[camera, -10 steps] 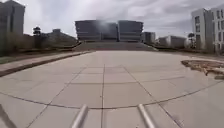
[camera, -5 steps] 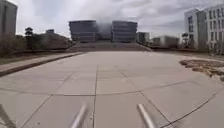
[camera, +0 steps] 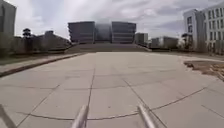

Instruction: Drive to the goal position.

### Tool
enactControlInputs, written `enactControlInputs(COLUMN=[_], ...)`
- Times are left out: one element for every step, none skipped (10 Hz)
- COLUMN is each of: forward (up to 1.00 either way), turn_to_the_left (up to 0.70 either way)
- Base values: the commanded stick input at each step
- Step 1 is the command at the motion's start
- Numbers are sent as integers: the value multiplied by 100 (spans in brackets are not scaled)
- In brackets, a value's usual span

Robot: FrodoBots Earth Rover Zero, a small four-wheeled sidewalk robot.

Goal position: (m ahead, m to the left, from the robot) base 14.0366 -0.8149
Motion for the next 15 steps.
enactControlInputs(forward=[100,100,100,100,100,100,100,100,100,100,100,100,100,100,100], turn_to_the_left=[0,0,0,0,0,0,0,0,0,0,0,-11,-27,-27,-27])
